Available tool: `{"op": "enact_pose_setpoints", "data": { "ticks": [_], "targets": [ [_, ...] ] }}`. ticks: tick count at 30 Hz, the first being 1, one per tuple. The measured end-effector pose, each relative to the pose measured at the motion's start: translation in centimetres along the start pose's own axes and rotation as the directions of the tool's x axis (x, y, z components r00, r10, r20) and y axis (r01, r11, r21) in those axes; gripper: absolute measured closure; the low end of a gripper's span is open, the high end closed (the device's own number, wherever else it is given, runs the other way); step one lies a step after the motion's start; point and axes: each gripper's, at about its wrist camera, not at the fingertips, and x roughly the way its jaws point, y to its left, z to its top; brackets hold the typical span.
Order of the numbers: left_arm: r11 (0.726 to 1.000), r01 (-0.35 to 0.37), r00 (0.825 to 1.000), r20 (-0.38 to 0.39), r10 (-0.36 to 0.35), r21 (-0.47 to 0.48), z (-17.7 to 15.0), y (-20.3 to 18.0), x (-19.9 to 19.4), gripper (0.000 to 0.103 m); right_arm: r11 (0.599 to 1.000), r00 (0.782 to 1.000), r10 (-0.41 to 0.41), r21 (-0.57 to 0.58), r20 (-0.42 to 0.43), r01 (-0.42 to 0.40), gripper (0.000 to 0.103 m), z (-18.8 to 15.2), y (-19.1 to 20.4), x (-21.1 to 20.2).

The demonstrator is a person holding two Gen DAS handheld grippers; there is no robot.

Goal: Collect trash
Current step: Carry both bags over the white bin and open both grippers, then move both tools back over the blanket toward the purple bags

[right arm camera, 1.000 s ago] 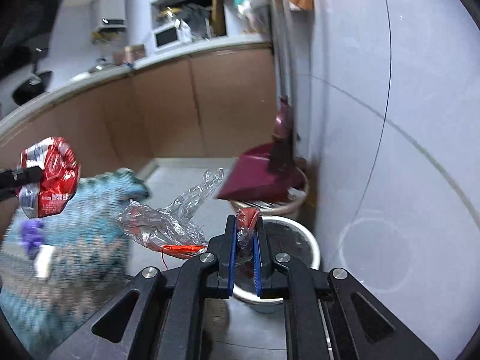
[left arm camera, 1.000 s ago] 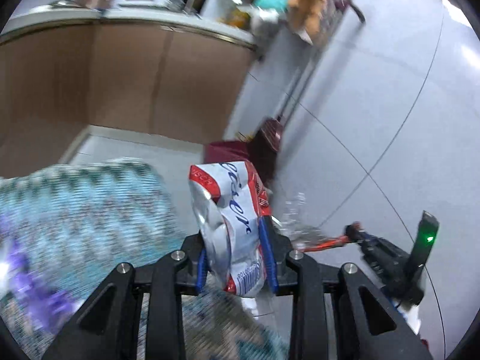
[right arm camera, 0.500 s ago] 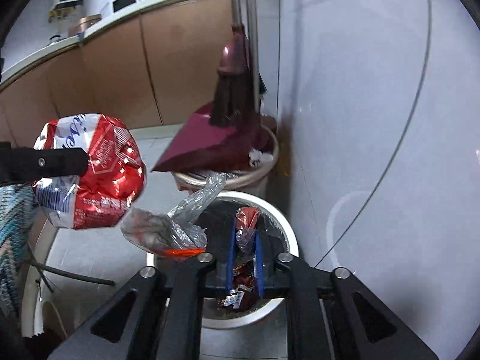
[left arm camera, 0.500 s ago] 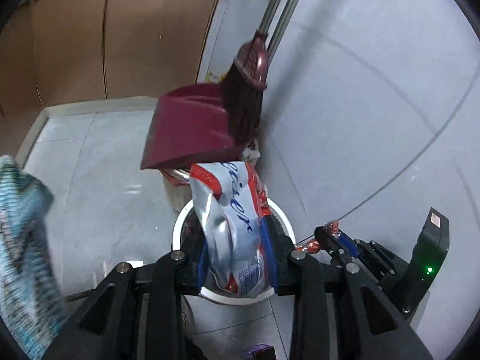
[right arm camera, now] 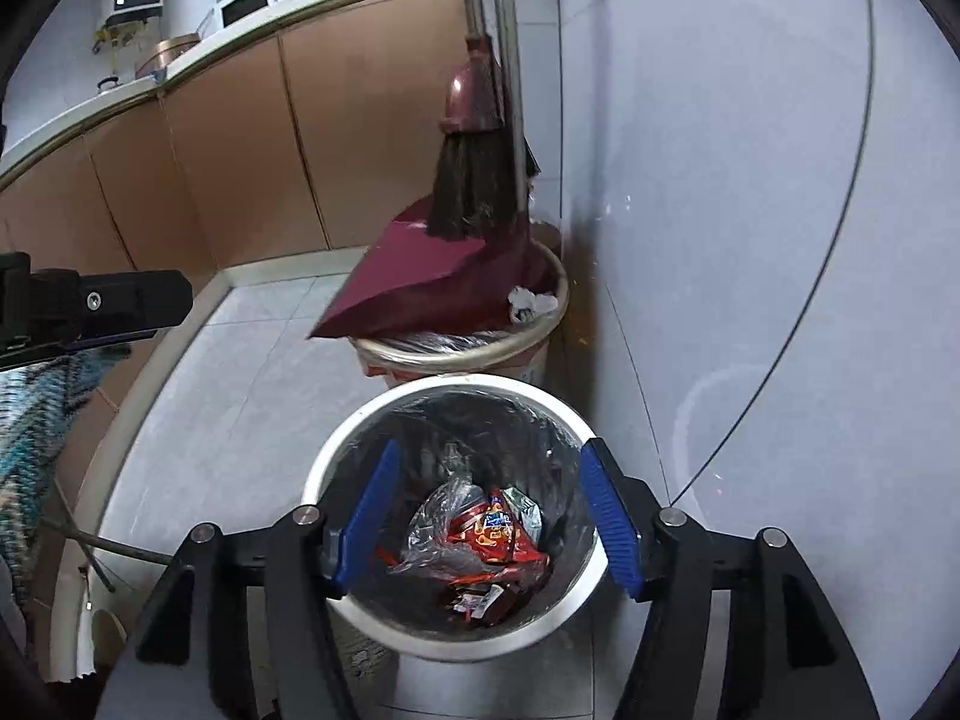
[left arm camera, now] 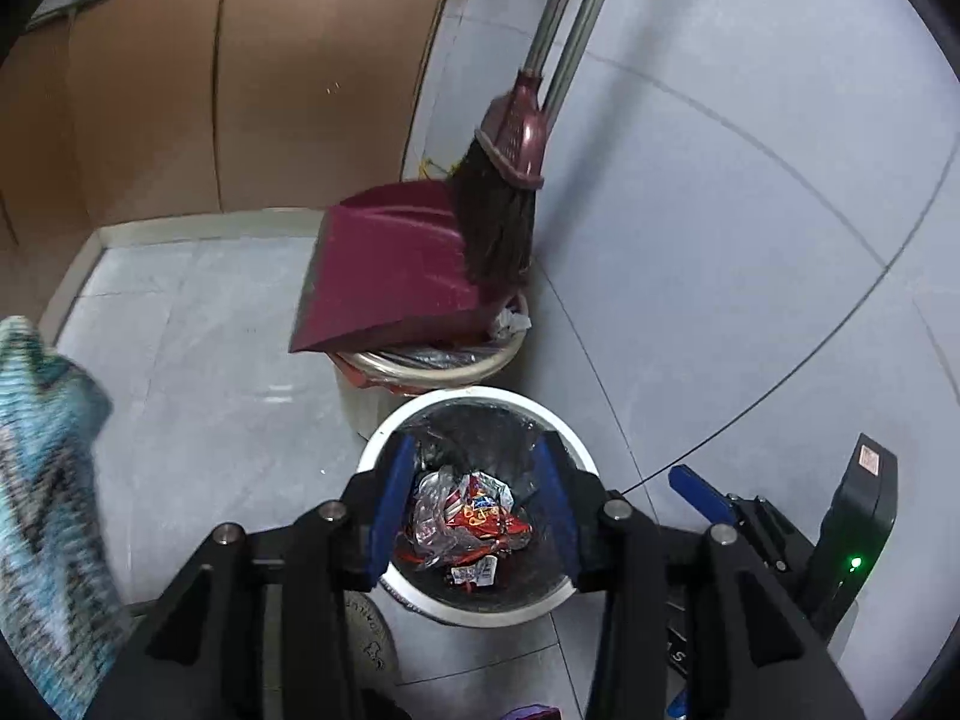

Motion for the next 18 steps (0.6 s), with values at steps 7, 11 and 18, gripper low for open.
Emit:
{"op": "enact_pose_setpoints", "data": {
  "ticks": [7, 11, 18],
  "targets": [
    [0.999, -0.053, 0.992, 0.114, 0.052, 0.005, -2.0, -0.6, -7.8, 0.061, 0.999, 0.997, 0.033, -0.03, 0.071, -0.031, 0.034, 0.5, 2.2, -7.4],
    [0.995, -0.1, 0.978, 0.186, 0.095, 0.017, -3.8, -0.9, -12.8, 0.056, 0.998, 0.993, 0.051, -0.053, 0.11, -0.045, 0.032, 0.5, 3.5, -12.5],
    [0.982, -0.186, 0.943, 0.283, 0.174, 0.014, -6.7, -1.0, -20.7, 0.05, 0.989, 0.978, 0.111, -0.119, 0.177, -0.091, 0.028, -0.1, 6.6, -19.8]
  ]
}}
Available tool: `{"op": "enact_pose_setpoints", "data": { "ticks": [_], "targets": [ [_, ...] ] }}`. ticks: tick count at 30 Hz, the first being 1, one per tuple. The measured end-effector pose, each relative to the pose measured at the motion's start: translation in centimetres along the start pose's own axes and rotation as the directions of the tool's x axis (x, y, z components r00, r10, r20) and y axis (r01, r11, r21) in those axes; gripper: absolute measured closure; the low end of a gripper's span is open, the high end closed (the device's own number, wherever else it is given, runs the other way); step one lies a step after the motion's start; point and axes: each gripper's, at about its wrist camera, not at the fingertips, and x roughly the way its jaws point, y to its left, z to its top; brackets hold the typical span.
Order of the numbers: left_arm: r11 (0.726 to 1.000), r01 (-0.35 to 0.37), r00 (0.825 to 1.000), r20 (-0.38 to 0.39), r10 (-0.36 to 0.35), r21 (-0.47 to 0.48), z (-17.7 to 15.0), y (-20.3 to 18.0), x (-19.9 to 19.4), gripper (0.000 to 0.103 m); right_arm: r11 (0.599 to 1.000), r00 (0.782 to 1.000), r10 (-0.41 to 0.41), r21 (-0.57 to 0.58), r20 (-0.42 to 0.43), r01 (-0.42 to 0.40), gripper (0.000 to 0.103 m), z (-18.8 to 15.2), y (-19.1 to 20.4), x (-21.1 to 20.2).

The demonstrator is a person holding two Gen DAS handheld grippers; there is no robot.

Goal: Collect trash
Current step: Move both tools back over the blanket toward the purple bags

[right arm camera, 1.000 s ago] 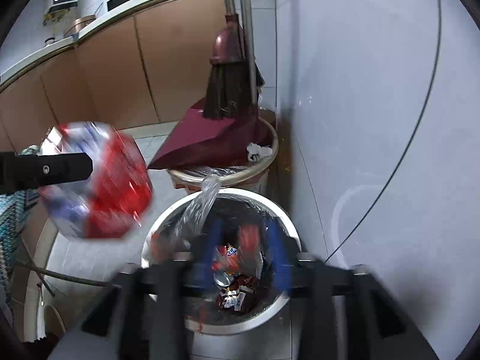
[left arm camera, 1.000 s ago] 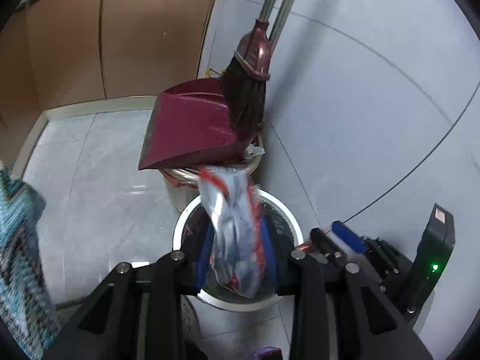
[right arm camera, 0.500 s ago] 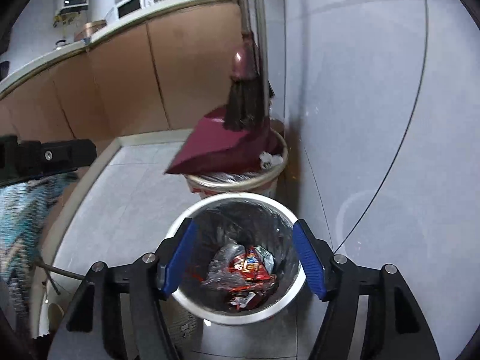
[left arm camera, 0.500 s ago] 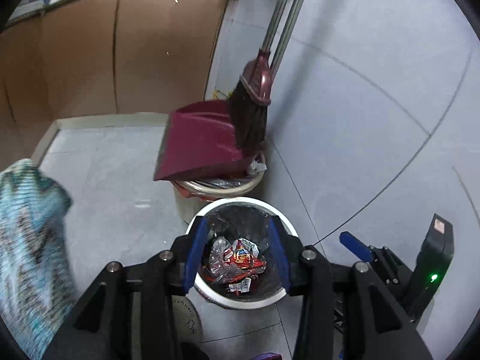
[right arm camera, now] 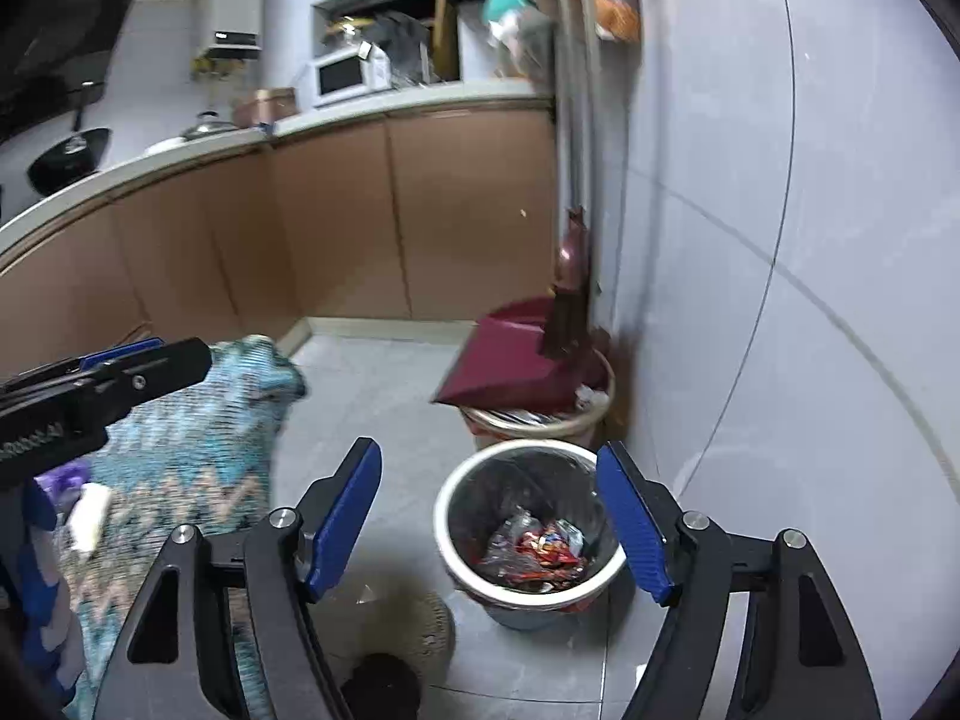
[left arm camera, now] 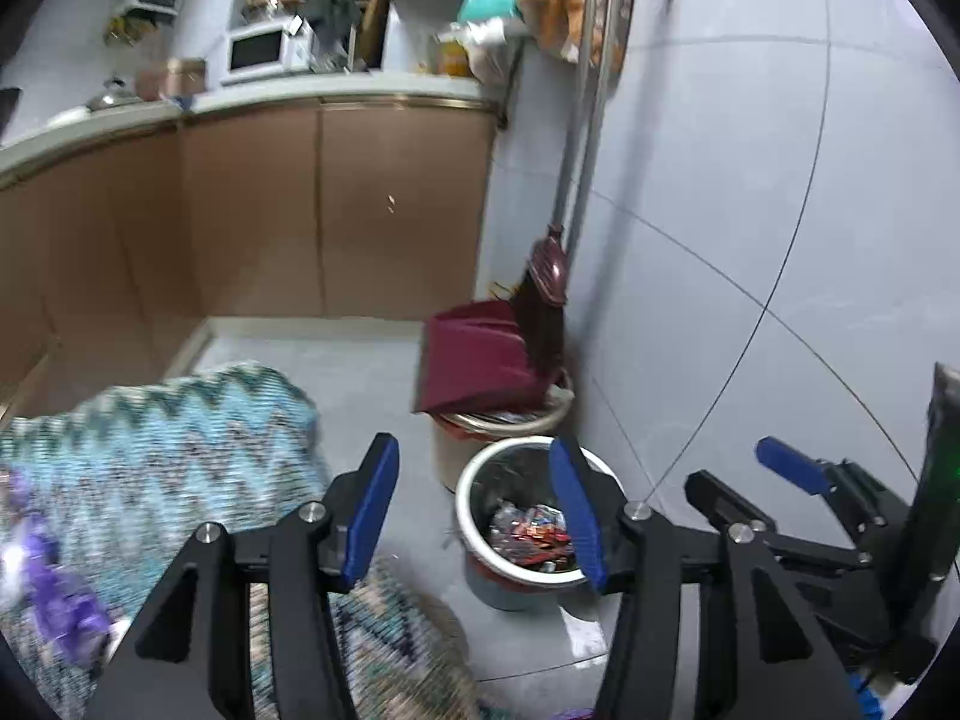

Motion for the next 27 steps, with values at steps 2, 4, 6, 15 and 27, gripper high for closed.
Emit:
{"op": "enact_pose_setpoints", "data": {
  "ticks": [2, 4, 6, 15, 27],
  "targets": [
    [0.999, -0.032, 0.999, 0.035, 0.032, 0.006, -0.3, 0.6, -2.7, 0.047, 1.0, 1.0, 0.022, -0.014, 0.014, -0.022, 0.028, 0.0, 1.3, -1.6],
    [0.998, -0.06, 0.996, 0.065, 0.059, 0.015, -0.7, 1.3, -5.1, 0.046, 0.999, 0.999, 0.047, -0.028, 0.025, -0.047, 0.027, 0.1, 2.7, -3.2],
    [0.997, -0.077, 0.994, 0.081, 0.075, 0.015, -1.1, 1.8, -6.8, 0.046, 0.997, 0.997, 0.068, -0.039, 0.036, -0.067, 0.027, 0.1, 3.7, -4.5],
    [0.988, -0.154, 0.976, 0.152, 0.154, -0.011, -3.0, 4.5, -13.7, 0.046, 0.984, 0.987, 0.142, -0.119, 0.076, -0.132, 0.026, 0.2, 8.2, -10.0],
    [0.97, -0.237, 0.946, 0.215, 0.242, -0.051, -5.0, 6.7, -20.2, 0.046, 0.959, 0.974, 0.211, -0.209, 0.088, -0.189, 0.026, -0.1, 12.0, -14.1]
  ]
}}
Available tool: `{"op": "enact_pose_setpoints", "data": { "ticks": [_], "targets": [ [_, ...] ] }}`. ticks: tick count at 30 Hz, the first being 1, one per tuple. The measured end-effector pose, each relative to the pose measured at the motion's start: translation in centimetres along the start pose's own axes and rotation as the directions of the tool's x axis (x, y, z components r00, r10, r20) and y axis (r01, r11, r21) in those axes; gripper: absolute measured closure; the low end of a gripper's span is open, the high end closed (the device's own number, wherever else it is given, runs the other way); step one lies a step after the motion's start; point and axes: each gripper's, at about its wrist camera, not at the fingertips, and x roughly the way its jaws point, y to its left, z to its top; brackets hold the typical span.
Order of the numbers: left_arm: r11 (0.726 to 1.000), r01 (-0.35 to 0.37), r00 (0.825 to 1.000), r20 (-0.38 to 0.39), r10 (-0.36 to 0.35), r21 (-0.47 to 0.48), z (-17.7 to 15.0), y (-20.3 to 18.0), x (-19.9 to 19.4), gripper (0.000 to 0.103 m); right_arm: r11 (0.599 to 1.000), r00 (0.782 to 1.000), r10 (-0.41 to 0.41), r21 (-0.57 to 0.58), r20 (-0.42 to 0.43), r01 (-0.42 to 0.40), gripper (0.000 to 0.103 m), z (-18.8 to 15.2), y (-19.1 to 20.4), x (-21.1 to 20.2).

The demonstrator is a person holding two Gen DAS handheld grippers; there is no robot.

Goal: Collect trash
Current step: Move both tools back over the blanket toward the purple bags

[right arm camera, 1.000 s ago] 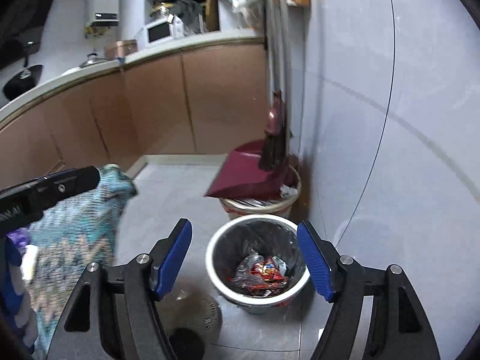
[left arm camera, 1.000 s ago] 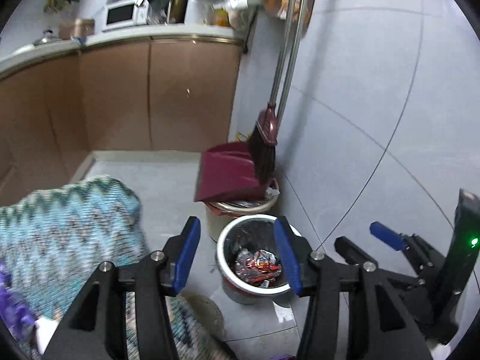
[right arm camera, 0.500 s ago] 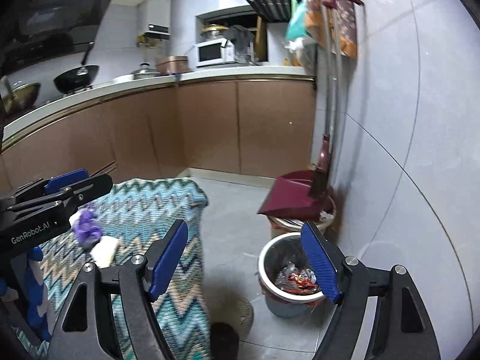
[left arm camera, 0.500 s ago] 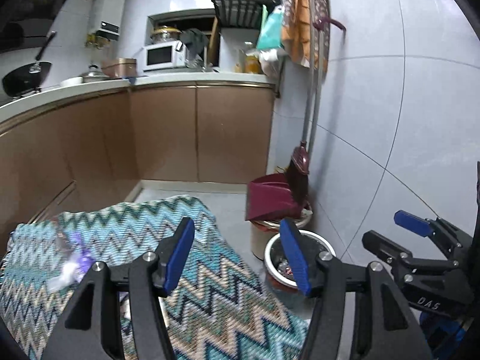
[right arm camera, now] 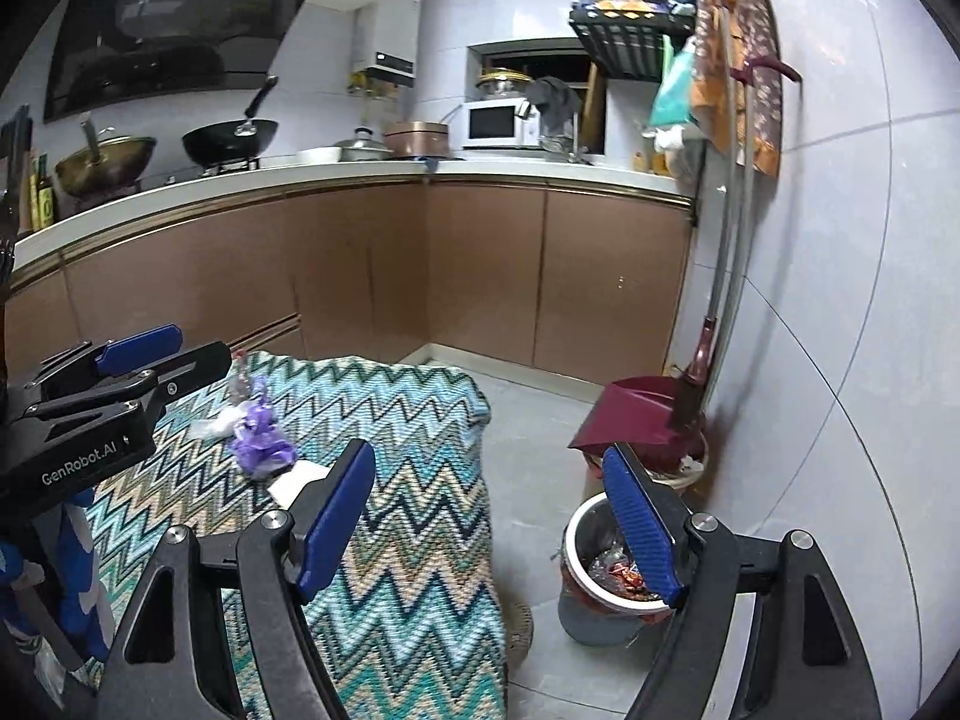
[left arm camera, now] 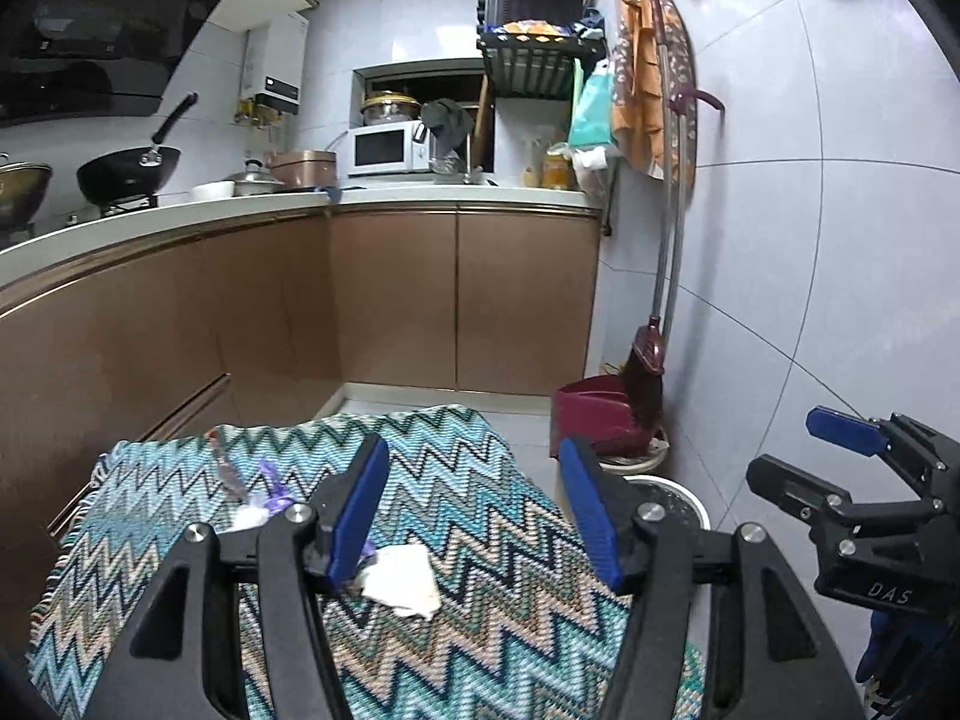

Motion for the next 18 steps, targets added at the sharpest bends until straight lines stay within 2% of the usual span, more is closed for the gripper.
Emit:
{"op": "enact_pose_setpoints", "data": {
  "ticks": [11, 12, 13, 15, 18],
  "targets": [
    [0.999, -0.03, 0.999, -0.015, 0.03, -0.033, -1.3, 4.0, -2.5, 0.045, 0.997, 0.999, 0.052, -0.054, 0.015, -0.051, 0.026, 1.0, 3.4, -1.7],
    [0.999, -0.037, 0.999, -0.014, 0.037, -0.034, -1.5, 4.6, -2.8, 0.044, 0.997, 0.998, 0.057, -0.058, 0.017, -0.056, 0.026, 1.1, 3.7, -1.8],
    [0.998, -0.047, 0.999, -0.015, 0.047, -0.035, -1.8, 5.3, -3.1, 0.038, 0.996, 0.998, 0.064, -0.061, 0.019, -0.062, 0.025, 1.2, 3.9, -2.0],
    [0.997, -0.064, 0.998, -0.011, 0.063, -0.042, -2.3, 6.8, -3.8, 0.032, 0.995, 0.997, 0.077, -0.062, 0.021, -0.075, 0.025, 1.4, 4.4, -2.2],
    [0.994, -0.098, 0.995, -0.019, 0.097, -0.058, -3.3, 9.5, -4.6, 0.032, 0.994, 0.996, 0.087, -0.068, 0.02, -0.086, 0.025, 1.7, 5.1, -2.3]
  ]
}}
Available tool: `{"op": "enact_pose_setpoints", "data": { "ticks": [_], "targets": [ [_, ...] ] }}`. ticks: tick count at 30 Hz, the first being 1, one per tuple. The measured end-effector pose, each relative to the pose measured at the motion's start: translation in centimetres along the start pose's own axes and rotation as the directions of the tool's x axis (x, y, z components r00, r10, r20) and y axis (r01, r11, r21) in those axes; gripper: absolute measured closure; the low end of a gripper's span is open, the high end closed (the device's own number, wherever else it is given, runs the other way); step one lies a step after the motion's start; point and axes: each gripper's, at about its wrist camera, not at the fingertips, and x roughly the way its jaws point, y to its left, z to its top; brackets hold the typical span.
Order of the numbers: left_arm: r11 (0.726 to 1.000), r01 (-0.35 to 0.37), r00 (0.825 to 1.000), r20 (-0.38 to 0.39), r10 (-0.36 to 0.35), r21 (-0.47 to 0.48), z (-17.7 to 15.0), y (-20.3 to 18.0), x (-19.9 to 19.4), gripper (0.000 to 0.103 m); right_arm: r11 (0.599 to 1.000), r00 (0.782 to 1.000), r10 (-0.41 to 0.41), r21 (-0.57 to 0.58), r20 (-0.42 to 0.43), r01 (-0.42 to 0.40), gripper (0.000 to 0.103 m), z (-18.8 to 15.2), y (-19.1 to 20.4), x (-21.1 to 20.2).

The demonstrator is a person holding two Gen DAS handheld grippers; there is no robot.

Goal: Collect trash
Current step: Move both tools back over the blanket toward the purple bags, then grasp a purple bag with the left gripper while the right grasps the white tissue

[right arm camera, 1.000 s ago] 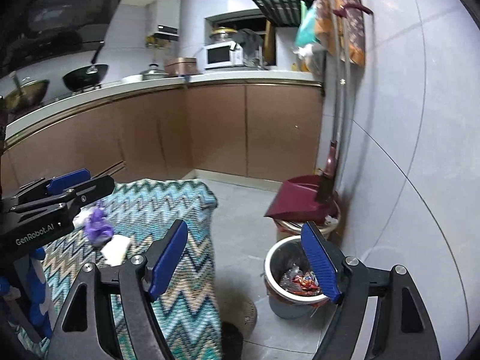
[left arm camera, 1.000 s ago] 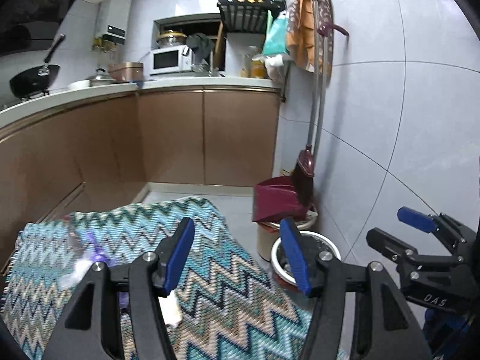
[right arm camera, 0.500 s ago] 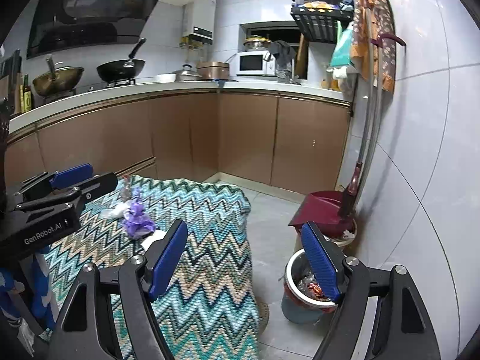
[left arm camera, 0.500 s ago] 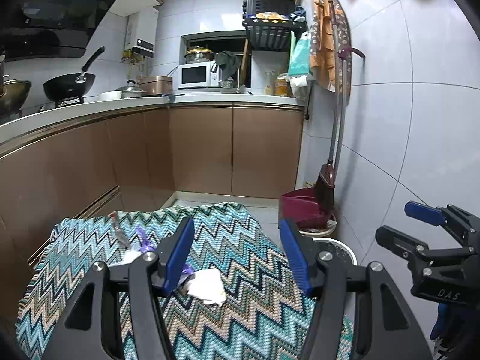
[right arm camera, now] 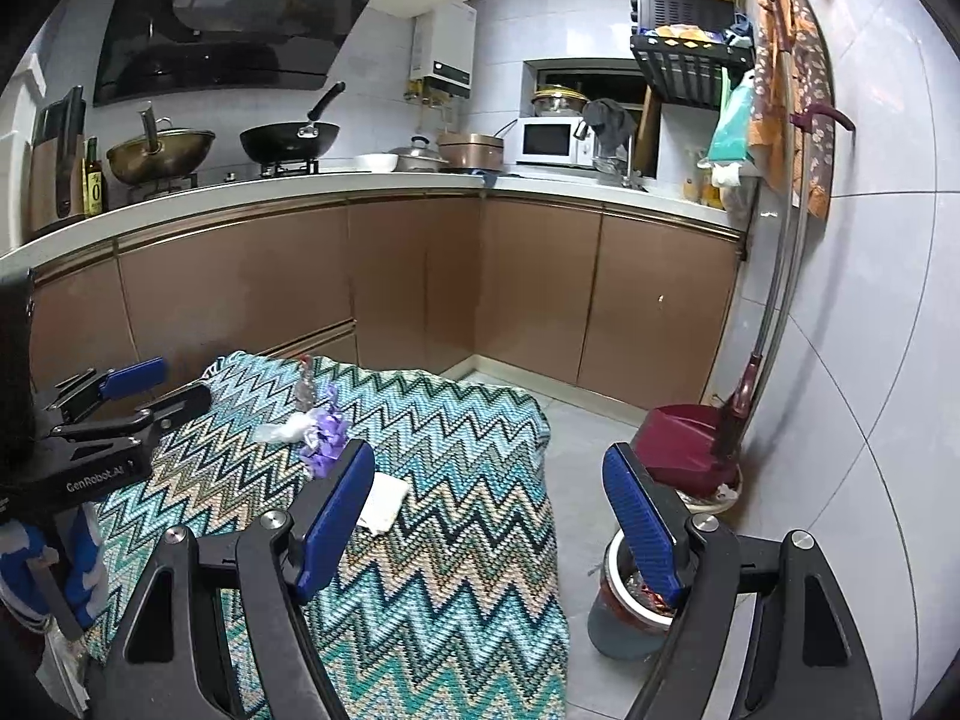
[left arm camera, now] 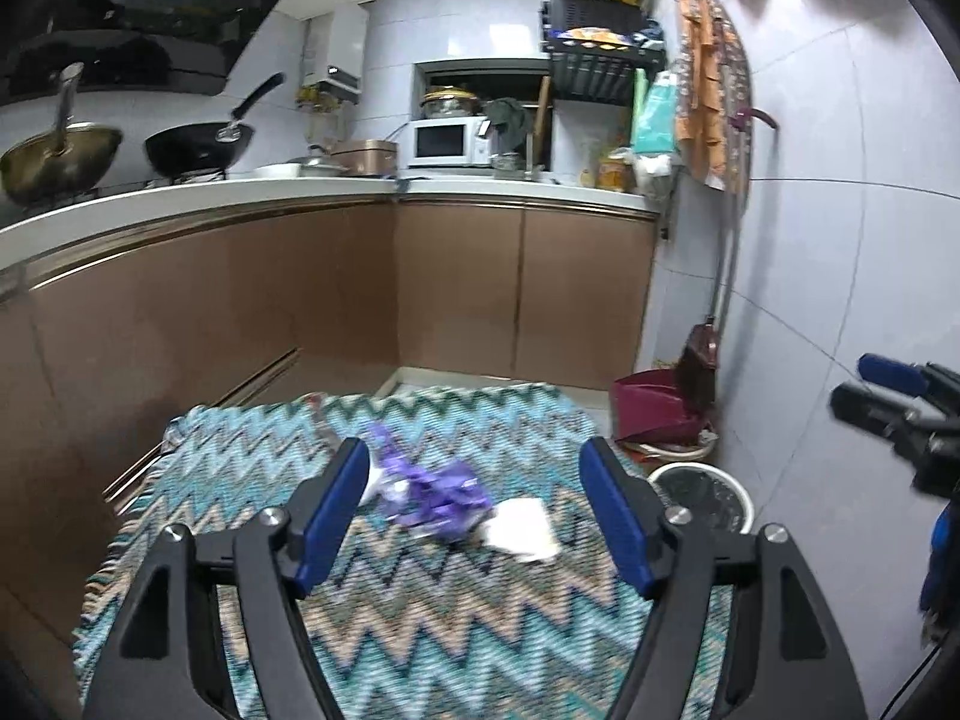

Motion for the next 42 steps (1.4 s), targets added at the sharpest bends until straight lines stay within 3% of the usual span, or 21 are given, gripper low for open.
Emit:
{"op": "enact_pose_setpoints", "data": {
  "ticks": [8, 14, 17, 21, 24, 31, 42],
  "targets": [
    [0.995, -0.071, 0.997, -0.045, 0.068, -0.064, -2.1, 6.7, 0.1, 0.032, 0.999, 0.998, 0.049, -0.009, -0.03, -0.05, 0.025, 0.5, 1.5, 1.9],
    [0.995, -0.034, 0.994, -0.102, 0.025, -0.089, -3.3, 8.4, 2.0, 0.032, 0.994, 0.992, 0.106, -0.022, -0.075, -0.108, 0.025, 0.1, 2.8, 5.1],
    [0.994, 0.033, 0.989, -0.141, -0.048, -0.105, -3.9, 8.0, 3.9, 0.032, 0.99, 0.984, 0.135, -0.019, -0.116, -0.138, 0.025, -0.7, 3.3, 7.3],
    [0.99, 0.096, 0.972, -0.203, -0.115, -0.101, -4.8, 6.8, 7.3, 0.032, 0.984, 0.969, 0.174, -0.008, -0.178, -0.178, 0.025, -2.2, 3.8, 10.4],
    [0.981, 0.149, 0.949, -0.26, -0.177, -0.124, -5.7, 6.2, 10.7, 0.033, 0.98, 0.956, 0.198, 0.008, -0.216, -0.201, 0.028, -3.3, 3.8, 12.6],
    [0.962, 0.214, 0.904, -0.337, -0.262, -0.172, -6.6, 5.8, 16.8, 0.055, 0.969, 0.926, 0.244, 0.046, -0.289, -0.241, 0.033, -5.1, 3.5, 17.4],
    [0.957, 0.236, 0.875, -0.393, -0.284, -0.168, -7.4, 5.3, 21.6, 0.067, 0.945, 0.88, 0.327, 0.103, -0.343, -0.311, 0.04, -6.2, 4.1, 23.5]
  ]
}}
